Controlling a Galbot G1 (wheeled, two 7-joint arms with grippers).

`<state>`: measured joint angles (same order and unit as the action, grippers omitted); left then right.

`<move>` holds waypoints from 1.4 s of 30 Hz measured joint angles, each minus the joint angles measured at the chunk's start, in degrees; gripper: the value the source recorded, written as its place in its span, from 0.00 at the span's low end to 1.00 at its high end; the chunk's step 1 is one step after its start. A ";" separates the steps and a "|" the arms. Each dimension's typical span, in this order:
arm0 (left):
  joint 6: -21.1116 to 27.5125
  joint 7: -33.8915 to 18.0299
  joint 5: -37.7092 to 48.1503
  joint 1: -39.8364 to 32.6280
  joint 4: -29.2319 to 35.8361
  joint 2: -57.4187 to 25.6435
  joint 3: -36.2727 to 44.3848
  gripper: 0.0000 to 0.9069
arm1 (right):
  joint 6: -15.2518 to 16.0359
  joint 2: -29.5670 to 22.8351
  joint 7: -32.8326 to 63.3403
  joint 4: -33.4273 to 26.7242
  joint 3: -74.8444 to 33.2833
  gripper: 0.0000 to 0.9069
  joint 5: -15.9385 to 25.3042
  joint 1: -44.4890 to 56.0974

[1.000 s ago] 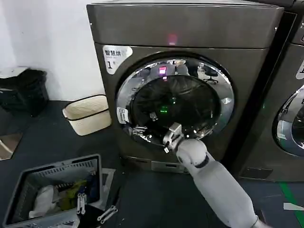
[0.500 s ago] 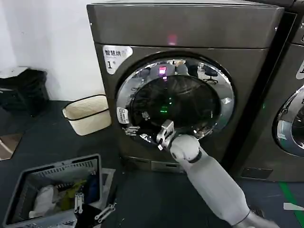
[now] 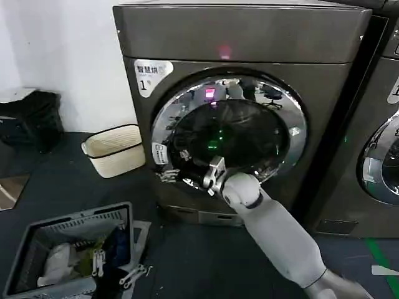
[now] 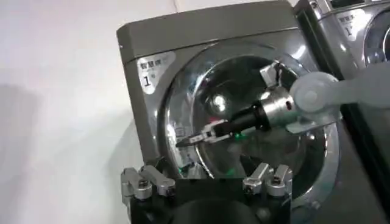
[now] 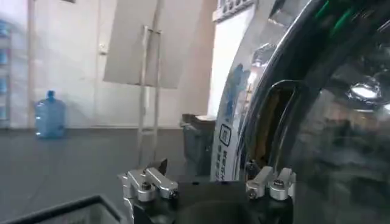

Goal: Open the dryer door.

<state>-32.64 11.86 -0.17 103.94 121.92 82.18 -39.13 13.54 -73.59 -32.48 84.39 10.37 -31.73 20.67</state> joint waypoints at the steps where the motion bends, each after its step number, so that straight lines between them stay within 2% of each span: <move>1: 0.12 0.07 0.17 -0.08 -0.01 -0.08 -0.11 1.00 | 0.26 0.26 -0.53 0.26 -0.06 1.00 -0.52 0.06; 19: 5.50 4.65 9.36 -3.57 -0.84 -3.34 -5.72 1.00 | 3.04 7.19 -11.60 6.64 -1.48 1.00 -6.39 1.94; 31: 8.45 6.64 14.19 -7.02 -2.45 -6.06 -9.71 1.00 | 3.52 12.80 -18.39 12.09 -3.09 1.00 -10.93 4.40; 42: 10.19 6.99 14.65 -10.88 -4.29 -9.06 -10.03 1.00 | 2.29 17.54 -24.52 17.84 -5.46 1.00 -13.61 7.21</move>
<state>-22.45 18.85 14.48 93.06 117.63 73.12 -49.16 15.83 -56.05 -57.00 102.22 4.91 -45.33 27.89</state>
